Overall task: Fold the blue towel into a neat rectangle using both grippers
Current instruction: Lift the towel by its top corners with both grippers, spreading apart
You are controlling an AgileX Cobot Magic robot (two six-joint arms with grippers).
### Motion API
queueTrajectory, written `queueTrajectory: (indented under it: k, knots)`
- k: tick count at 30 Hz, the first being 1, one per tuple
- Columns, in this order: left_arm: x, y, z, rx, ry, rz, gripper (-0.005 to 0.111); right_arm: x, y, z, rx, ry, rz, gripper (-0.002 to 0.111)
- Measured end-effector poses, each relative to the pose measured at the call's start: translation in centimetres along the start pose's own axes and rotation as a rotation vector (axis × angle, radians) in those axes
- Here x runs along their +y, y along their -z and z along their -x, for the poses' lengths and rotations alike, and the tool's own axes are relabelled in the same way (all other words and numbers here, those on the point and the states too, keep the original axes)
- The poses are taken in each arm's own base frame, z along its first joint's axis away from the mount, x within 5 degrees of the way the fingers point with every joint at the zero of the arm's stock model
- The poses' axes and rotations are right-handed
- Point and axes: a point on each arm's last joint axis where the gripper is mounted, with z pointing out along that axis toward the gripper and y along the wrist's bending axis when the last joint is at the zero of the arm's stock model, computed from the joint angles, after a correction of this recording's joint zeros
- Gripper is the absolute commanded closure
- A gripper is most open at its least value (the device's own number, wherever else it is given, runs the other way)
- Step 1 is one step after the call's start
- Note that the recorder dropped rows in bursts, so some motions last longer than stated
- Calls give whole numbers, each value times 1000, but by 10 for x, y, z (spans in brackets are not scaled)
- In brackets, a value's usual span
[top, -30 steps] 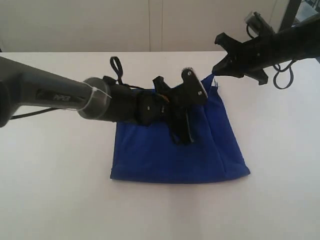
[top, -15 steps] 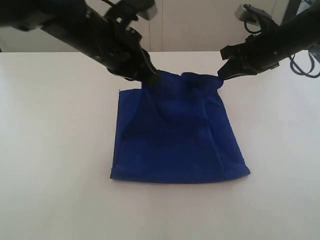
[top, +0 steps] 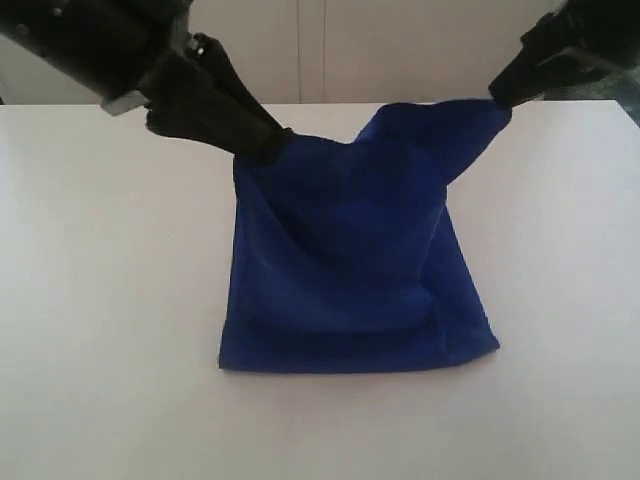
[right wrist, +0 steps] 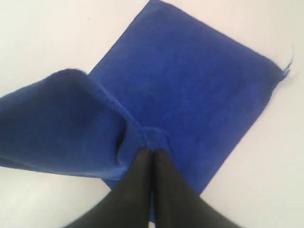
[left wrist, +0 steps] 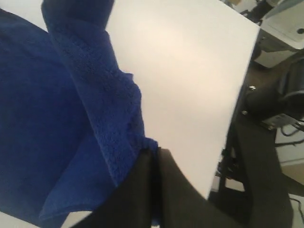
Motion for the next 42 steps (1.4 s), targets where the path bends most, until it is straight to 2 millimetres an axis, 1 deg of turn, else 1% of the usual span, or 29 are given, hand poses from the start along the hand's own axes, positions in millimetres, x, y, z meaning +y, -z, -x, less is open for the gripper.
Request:
queueTrajectory:
  k: [4, 6, 7, 8, 9, 10, 11, 12, 14, 18, 20, 23, 27, 31, 33, 36, 42]
  knots:
    - [-25, 21, -5, -4, -30, -61, 107, 29, 43, -2, -74, 45, -82, 108]
    - [-37, 32, -8, -17, -53, -69, 107, 42, 60, -5, -112, 58, -108, 108]
    - [-42, 38, -9, -26, -61, -70, 107, 49, 69, -7, -132, 68, -119, 108]
    - [-52, 47, -12, -42, -77, -69, 107, 61, 81, -12, -161, 83, -134, 108]
    - [-55, 51, -14, -52, -80, -69, 107, 66, 85, -17, -169, 89, -138, 108]
    - [-61, 53, -18, -61, -77, -78, 107, 75, 90, -26, -177, 93, -143, 108]
    - [-62, 53, -22, -62, -70, -88, 107, 78, 91, -31, -175, 93, -143, 108]
    - [-63, 49, -30, -51, -46, -109, 107, 85, 92, -41, -171, 91, -141, 108]
    - [-62, 41, -42, -27, -5, -136, 107, 92, 94, -53, -171, 93, -144, 108]
    - [-58, 30, -55, -3, 43, -154, 107, 103, 98, -68, -184, 103, -152, 108]
    - [-52, 21, -61, -1, 79, -142, 107, 105, 94, -77, -169, 93, -145, 108]
    - [-40, 10, -67, -45, 124, -79, 107, 98, 76, -88, -111, 53, -114, 108]
    - [-29, 8, -61, -130, 123, 34, 107, 90, 62, -92, -70, 18, -95, 108]
    - [-20, 8, -59, -185, 139, 119, 107, 78, 48, -88, -80, -19, -97, 108]
    - [-10, 4, -61, -227, 176, 187, 107, 67, 38, -83, -95, -72, -105, 108]
    - [-3, -1, -65, -251, 203, 231, 107, 53, 26, -77, -110, -117, -130, 108]
    - [22, -14, -63, -324, 246, 349, 107, 25, 0, -68, -119, -194, -170, 108]
